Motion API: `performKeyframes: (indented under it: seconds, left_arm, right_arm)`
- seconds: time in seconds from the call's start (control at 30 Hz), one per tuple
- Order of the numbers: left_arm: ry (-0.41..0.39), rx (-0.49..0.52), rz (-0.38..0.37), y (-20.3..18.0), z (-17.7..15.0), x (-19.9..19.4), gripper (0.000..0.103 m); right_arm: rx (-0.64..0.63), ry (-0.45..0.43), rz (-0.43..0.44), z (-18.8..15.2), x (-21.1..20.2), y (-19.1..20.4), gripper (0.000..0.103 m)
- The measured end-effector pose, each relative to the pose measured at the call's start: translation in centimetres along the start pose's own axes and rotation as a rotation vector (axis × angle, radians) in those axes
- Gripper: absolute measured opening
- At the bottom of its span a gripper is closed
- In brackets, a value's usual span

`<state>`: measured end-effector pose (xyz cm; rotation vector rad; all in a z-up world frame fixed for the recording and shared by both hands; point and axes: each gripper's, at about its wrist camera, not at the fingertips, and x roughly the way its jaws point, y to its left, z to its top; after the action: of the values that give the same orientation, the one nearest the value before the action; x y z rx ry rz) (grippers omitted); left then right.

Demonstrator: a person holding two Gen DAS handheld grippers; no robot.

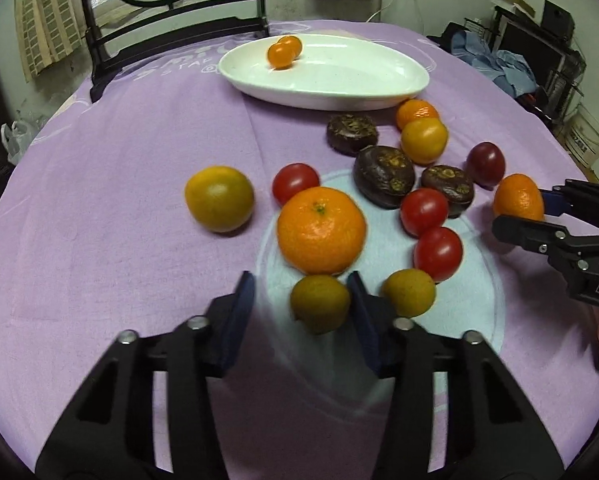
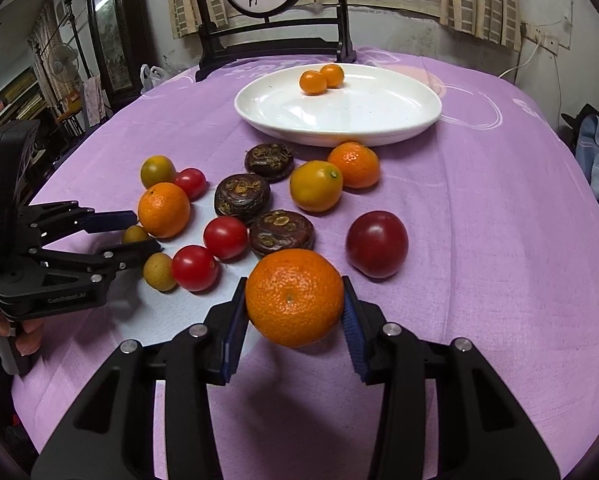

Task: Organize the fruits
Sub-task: 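Grasp a tangerine with the right gripper while the left gripper grasps a yellow-green lime, then lower the tangerine and lime onto the white plate and open both grippers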

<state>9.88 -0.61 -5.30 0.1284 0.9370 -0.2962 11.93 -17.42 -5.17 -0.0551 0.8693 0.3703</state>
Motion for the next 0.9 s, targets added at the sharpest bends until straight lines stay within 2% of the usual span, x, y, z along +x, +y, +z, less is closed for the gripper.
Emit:
performKeyframes:
  seconds: [0.03, 0.13, 0.23, 0.4, 0.53, 0.6, 0.67, 0.73, 0.77, 0.9]
  left_arm:
    - [-0.004, 0.011, -0.011, -0.3, 0.0, -0.1, 0.029]
    - [-0.002, 0.022, -0.003, -0.6, 0.0, -0.2, 0.029]
    - [0.019, -0.021, -0.061, -0.3, 0.1, -0.7, 0.029]
    - [-0.035, -0.017, -0.103, -1.4, 1.0, -3.8, 0.029]
    - [-0.084, -0.061, -0.133, -1.3, 4.3, -6.1, 0.029]
    - [-0.102, -0.078, -0.117, -1.1, 6.2, -6.3, 0.029]
    - [-0.134, -0.098, -0.068, -1.2, 8.7, -5.9, 0.029]
    - [-0.183, -0.148, -0.011, -1.1, 11.2, -5.1, 0.029]
    - [-0.196, -0.160, -0.010, -1.1, 12.1, -4.6, 0.029]
    - [-0.152, -0.224, -0.008, -0.6, 15.7, 0.5, 0.029]
  right_arm:
    - [0.001, 0.001, 0.000, 0.1, 0.0, -0.1, 0.044]
    - [0.010, -0.001, 0.001, 0.0, 0.0, -0.2, 0.044]
    - [0.019, -0.011, 0.010, 0.1, -0.1, -0.3, 0.044]
    - [0.063, -0.073, 0.017, 0.4, -1.2, -0.8, 0.044]
    - [0.093, -0.162, 0.021, 1.6, -3.6, -0.8, 0.044]
    - [0.090, -0.195, 0.019, 2.9, -4.6, -0.7, 0.044]
    - [0.077, -0.224, -0.009, 4.5, -4.9, -0.7, 0.044]
    - [0.044, -0.242, -0.042, 6.3, -4.4, -0.8, 0.044]
    - [0.035, -0.244, -0.050, 7.3, -3.8, -0.8, 0.044]
    - [0.003, -0.199, -0.093, 10.3, 0.3, -1.2, 0.044]
